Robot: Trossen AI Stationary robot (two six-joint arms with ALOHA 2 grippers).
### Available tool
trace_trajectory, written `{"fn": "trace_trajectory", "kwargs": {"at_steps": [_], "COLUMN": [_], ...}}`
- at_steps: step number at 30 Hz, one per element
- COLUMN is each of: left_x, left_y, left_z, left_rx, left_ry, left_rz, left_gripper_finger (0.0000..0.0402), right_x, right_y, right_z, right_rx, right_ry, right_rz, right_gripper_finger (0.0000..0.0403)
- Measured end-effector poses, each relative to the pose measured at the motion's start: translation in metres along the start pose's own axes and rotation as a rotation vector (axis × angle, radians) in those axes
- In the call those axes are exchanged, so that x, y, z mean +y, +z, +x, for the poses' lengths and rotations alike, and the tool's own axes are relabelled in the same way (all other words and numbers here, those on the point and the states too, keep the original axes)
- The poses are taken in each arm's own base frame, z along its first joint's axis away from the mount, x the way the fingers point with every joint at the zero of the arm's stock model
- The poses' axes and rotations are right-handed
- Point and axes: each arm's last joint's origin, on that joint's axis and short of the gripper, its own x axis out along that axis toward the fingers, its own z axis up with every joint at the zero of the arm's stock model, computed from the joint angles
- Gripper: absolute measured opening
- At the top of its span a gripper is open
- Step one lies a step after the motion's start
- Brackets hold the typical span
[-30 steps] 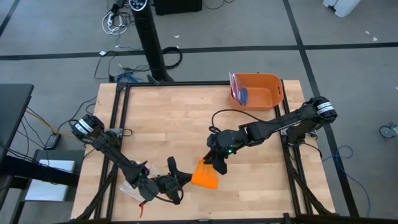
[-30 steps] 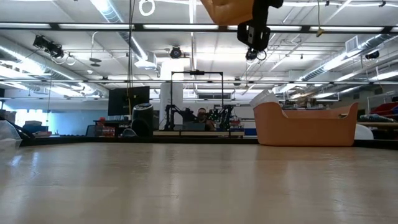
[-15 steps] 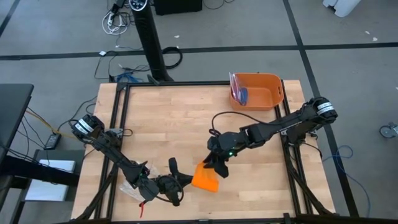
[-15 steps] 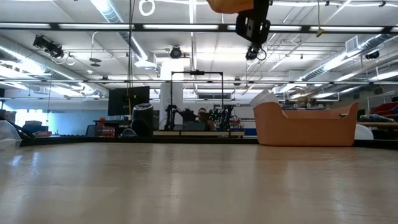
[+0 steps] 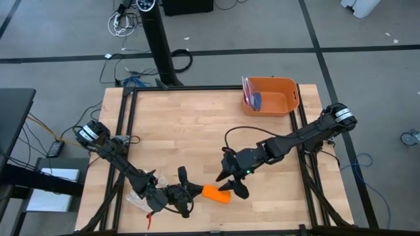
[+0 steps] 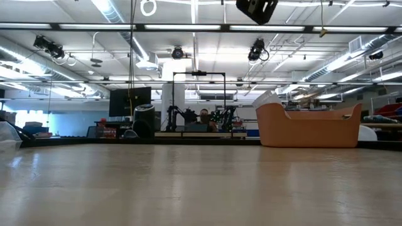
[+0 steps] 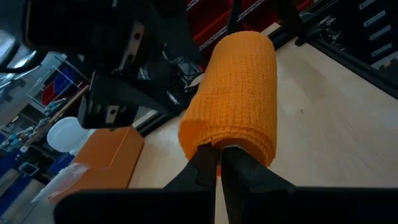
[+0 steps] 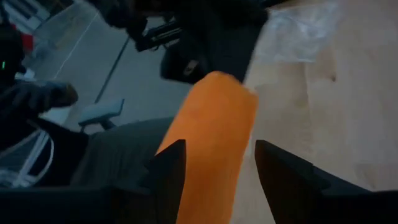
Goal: Roll bandage
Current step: Roll the orange bandage
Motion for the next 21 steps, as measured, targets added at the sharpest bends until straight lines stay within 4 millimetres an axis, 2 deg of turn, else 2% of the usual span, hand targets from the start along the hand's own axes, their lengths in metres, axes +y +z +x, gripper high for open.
{"fn": "trace_trajectory", "kwargs": {"at_steps": [6, 9, 14, 18, 21], "left_x": [0.001, 0.003, 0.012, 0.022, 0.03], "left_y": [0.003, 0.004, 0.002, -0.003, -0.013], "left_z": [0.0, 0.001, 0.007, 0.013, 0.014], "left_rx": [-0.025, -0.036, -0.079, -0.128, -0.161], "left_ry": [-0.004, 0.005, 0.025, 0.063, 0.088], "left_rz": [-0.07, -0.179, -0.417, -0.618, -0.738], "left_gripper_finger": [0.0011, 0.0011, 0.0011, 0.0011, 0.0011], "right_x": [0.008, 0.013, 0.018, 0.016, 0.009], "right_y": [-0.001, -0.002, -0.01, -0.026, -0.046], "right_z": [-0.007, -0.027, -0.057, -0.068, -0.071], "right_rx": [-0.024, -0.011, -0.007, -0.048, -0.084], "right_ry": [-0.057, -0.141, -0.397, -0.428, -0.431], "right_rz": [-0.139, -0.217, -0.285, -0.262, -0.23], "right_gripper_finger": [0.0182, 0.0174, 0.0174, 0.0178, 0.0178]}}
